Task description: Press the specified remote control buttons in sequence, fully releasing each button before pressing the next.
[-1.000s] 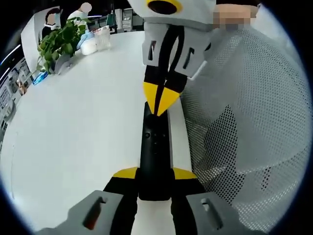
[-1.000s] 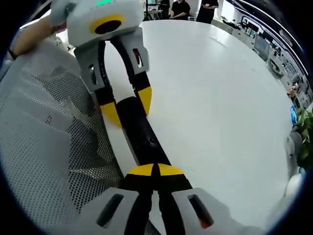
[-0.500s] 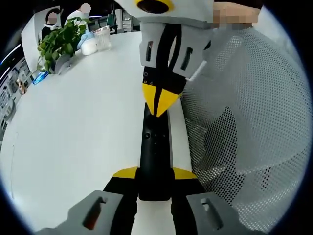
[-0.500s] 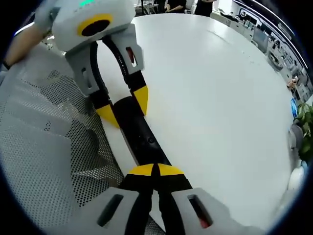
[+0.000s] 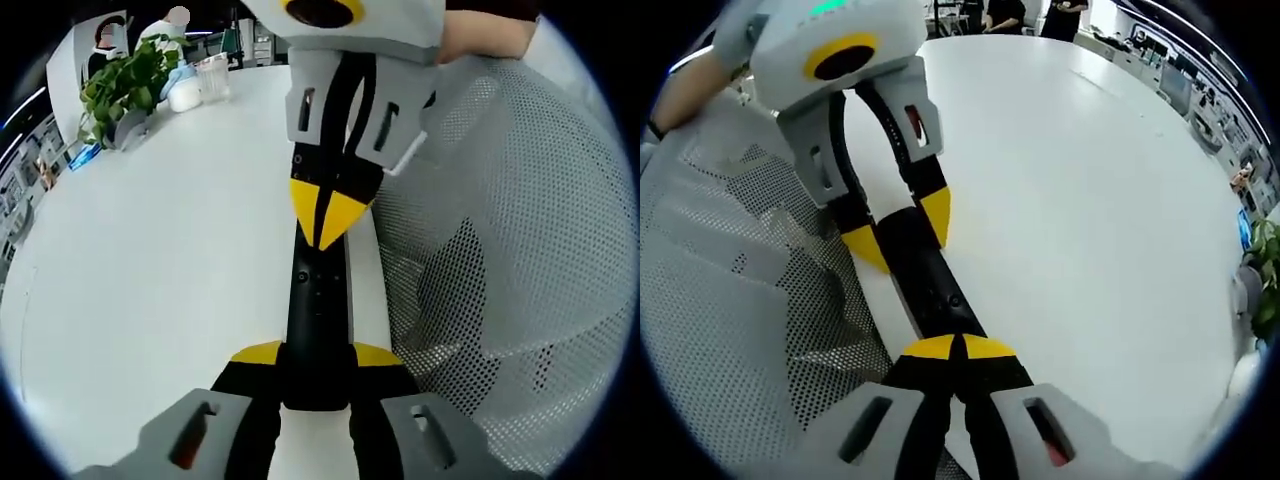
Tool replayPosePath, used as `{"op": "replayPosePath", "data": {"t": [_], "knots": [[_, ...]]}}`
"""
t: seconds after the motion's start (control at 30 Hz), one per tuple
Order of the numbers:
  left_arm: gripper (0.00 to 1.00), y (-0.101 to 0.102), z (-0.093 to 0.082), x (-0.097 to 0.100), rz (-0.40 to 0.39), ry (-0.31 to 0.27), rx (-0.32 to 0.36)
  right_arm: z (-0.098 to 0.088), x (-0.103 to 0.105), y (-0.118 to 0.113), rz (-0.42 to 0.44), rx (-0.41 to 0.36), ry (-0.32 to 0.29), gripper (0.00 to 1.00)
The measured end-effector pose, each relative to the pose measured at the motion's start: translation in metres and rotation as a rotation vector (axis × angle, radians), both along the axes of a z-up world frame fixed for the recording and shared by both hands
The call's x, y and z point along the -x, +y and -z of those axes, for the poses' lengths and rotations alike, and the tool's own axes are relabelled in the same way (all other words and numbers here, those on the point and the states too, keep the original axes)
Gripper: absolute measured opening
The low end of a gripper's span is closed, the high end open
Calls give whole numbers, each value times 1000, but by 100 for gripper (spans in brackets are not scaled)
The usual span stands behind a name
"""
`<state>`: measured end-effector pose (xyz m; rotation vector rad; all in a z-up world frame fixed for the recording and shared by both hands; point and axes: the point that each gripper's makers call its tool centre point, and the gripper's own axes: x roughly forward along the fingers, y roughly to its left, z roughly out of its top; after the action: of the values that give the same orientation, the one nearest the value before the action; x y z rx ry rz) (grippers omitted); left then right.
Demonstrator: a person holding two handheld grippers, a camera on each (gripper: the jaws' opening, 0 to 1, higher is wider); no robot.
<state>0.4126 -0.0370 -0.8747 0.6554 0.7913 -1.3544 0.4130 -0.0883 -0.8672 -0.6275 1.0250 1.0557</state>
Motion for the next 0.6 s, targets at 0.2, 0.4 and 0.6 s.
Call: {"op": "replayPosePath", "data": {"t": [0.2,0.4,0.6], "knots": [[19,-1,0,0,0,4,2,0,1,1,-16,9,-19,0],[19,-1,0,0,0,5,2,1,0,1,-46,29,-40,0],[19,-1,0,1,0,7,3,0,0,0,-22,8,-18,0]]}}
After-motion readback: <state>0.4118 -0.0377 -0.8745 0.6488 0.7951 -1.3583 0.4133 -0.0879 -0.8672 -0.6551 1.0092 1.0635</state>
